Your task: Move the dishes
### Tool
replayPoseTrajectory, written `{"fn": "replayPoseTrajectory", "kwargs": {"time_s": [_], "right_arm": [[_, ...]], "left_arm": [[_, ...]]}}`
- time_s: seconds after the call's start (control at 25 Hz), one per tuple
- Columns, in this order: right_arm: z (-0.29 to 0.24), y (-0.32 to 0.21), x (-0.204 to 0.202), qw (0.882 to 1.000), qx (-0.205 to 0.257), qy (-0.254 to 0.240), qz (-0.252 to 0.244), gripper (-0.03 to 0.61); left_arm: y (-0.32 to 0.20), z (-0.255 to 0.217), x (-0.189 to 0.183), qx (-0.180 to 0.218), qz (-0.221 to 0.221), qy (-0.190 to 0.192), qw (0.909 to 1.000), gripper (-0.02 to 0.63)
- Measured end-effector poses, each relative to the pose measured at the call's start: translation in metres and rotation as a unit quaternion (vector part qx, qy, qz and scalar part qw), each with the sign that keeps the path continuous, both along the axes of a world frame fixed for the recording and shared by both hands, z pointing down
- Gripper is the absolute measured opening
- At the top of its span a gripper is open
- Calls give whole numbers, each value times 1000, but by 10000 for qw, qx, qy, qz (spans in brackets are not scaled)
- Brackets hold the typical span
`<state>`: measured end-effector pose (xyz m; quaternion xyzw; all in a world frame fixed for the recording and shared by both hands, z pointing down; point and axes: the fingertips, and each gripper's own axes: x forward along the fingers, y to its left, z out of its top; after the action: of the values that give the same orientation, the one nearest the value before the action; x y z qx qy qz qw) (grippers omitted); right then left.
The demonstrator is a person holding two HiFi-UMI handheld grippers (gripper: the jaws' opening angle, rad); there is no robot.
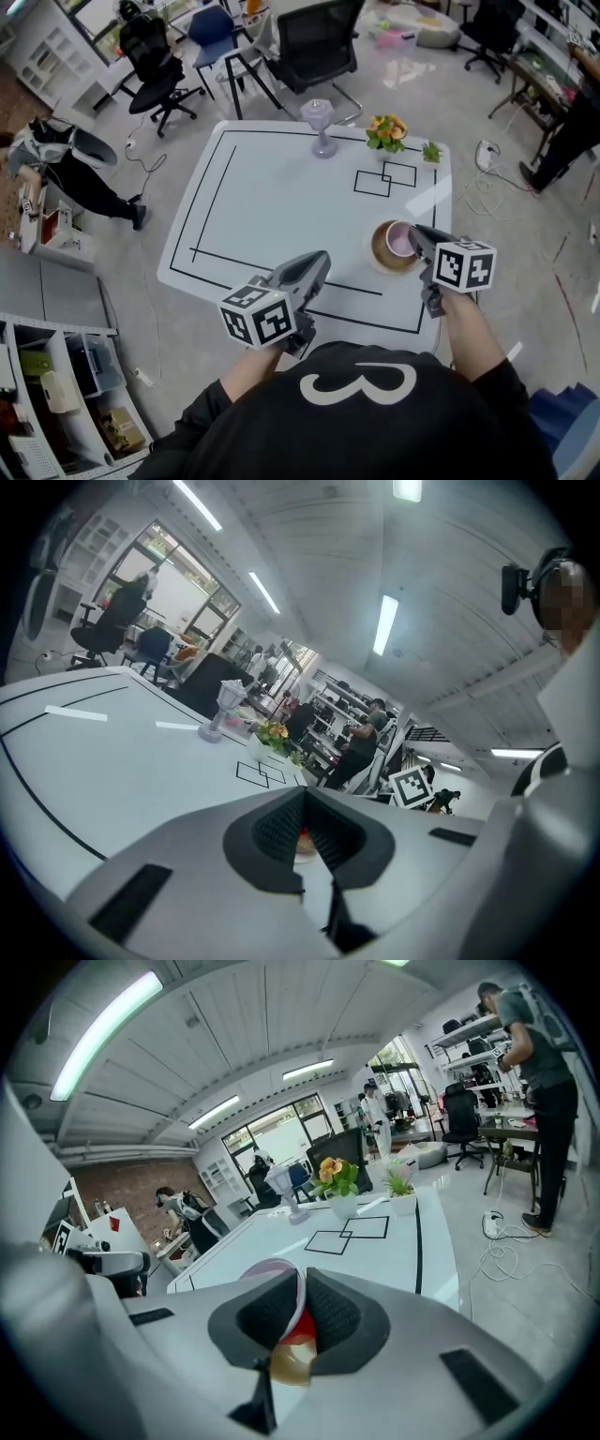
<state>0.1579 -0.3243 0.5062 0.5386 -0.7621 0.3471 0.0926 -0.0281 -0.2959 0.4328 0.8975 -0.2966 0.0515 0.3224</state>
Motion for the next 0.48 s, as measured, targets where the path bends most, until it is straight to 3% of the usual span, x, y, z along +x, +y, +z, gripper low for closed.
{"fn": "replayPoseTrajectory", "kwargs": {"time_s": [0.48], "right_arm": [[-38,10,-48,9974,334,-342,-532,38]], "left_arm": [[17,0,-25,-39,-292,58,9995,3]]}}
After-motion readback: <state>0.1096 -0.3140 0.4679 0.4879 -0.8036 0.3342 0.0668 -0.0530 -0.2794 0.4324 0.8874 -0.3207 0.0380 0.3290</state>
